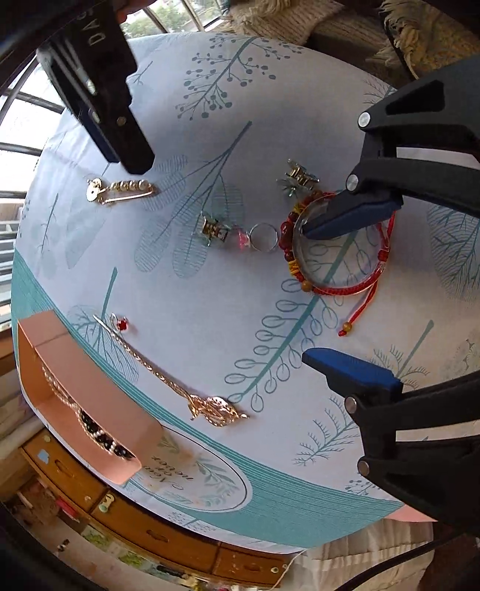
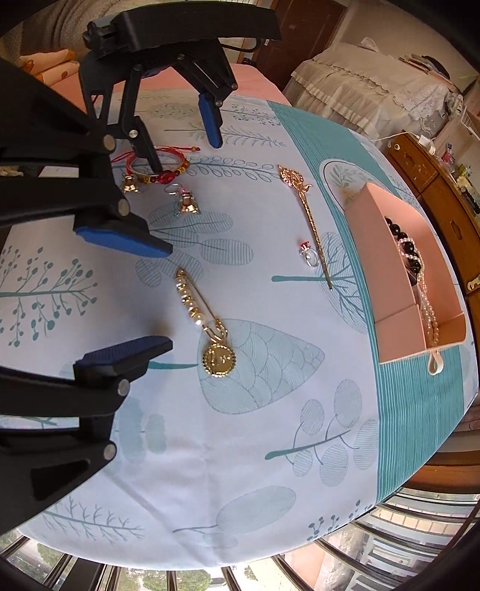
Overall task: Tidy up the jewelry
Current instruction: 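Grasp the red string bracelet with the left tool while the right tool grasps the gold safety pin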
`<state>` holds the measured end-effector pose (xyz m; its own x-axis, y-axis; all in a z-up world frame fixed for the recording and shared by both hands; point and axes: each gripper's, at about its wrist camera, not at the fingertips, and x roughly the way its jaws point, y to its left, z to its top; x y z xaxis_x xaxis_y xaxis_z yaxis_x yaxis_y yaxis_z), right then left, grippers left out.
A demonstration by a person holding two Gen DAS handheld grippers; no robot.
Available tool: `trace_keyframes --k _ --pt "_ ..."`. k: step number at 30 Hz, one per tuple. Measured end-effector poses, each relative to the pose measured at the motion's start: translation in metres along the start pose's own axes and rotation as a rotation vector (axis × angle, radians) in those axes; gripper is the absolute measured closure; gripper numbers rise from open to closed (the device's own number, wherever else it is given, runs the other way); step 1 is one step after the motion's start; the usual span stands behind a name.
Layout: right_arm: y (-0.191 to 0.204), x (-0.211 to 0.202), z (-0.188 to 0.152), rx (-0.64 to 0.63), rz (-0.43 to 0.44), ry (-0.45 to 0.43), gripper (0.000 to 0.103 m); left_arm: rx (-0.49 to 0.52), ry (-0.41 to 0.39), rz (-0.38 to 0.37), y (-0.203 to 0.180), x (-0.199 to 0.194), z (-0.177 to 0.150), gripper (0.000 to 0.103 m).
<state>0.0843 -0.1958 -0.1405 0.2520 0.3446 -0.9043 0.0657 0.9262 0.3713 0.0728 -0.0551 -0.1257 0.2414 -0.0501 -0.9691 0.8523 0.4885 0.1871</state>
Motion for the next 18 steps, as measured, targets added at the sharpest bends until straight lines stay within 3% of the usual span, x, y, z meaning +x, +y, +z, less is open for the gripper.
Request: trace_keyframes --k 2,4,7,13,18 --pt "-0.001 0.001 0.003 0.010 0.004 -0.002 0.058 0.032 0.002 -0.018 -0.005 -0.001 0.003 0.056" --pt "0.000 0.002 0.005 0.016 0.009 -0.003 0.058 0.031 0.011 -0.070 -0.005 0.000 0.006 0.077" --pt "-0.001 0.003 0.007 0.024 0.015 -0.004 0.058 0.010 0.031 -0.094 -0.001 0.001 0.012 0.092" --pt "-0.004 0.003 0.011 0.048 0.024 0.009 0.058 -0.164 0.091 -0.106 0.024 0.009 0.018 0.094" --pt "-0.004 0.002 0.022 0.059 -0.041 0.015 0.058 -0.350 0.123 -0.095 0.049 0.012 0.006 0.094"
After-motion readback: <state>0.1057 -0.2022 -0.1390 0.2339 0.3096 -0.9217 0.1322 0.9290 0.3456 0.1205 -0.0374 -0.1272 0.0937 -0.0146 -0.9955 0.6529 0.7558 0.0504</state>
